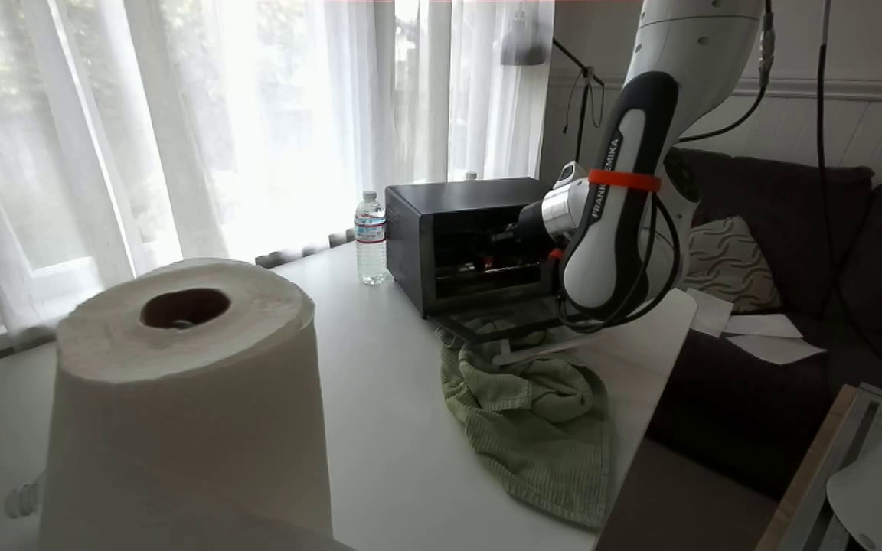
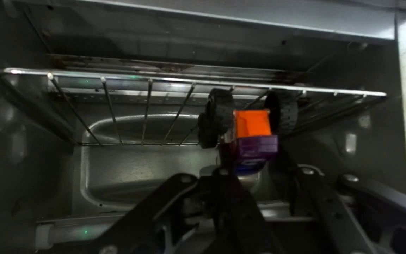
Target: Remove the toy car from the microwave and put it on the table
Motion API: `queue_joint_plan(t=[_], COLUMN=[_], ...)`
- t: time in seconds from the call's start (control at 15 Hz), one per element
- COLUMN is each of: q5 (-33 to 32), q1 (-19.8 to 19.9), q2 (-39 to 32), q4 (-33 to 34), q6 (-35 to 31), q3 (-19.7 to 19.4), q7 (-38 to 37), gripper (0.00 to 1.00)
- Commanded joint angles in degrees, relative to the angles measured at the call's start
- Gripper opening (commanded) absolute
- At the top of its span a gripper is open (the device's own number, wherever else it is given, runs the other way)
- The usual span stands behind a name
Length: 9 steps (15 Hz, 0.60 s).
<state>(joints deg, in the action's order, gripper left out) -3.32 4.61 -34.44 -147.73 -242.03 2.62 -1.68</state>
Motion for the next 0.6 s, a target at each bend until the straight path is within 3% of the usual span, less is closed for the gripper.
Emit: queue_joint_plan(t=[0.0,0.2,0.27,0.4,0.53], q5=[1.1,1.5,1.3,2.4,2.9], q1=[-2.2,-3.1,-3.1,-3.6,-3.8], q2=[4.1,4.4,6.4,4.8,5.1], q4=[-1.4,-3.0,-2.7,-5.7,-8.2], q6=[0.2,-2.1,0.5,-1.8,0.1], q3=[-0.7,-0.8,-0.7,-0.8,-1.0], q7=[0.6,1.1,0.8,1.1,1.2], gripper=[0.08,0.08,0.08,0.08,0.08])
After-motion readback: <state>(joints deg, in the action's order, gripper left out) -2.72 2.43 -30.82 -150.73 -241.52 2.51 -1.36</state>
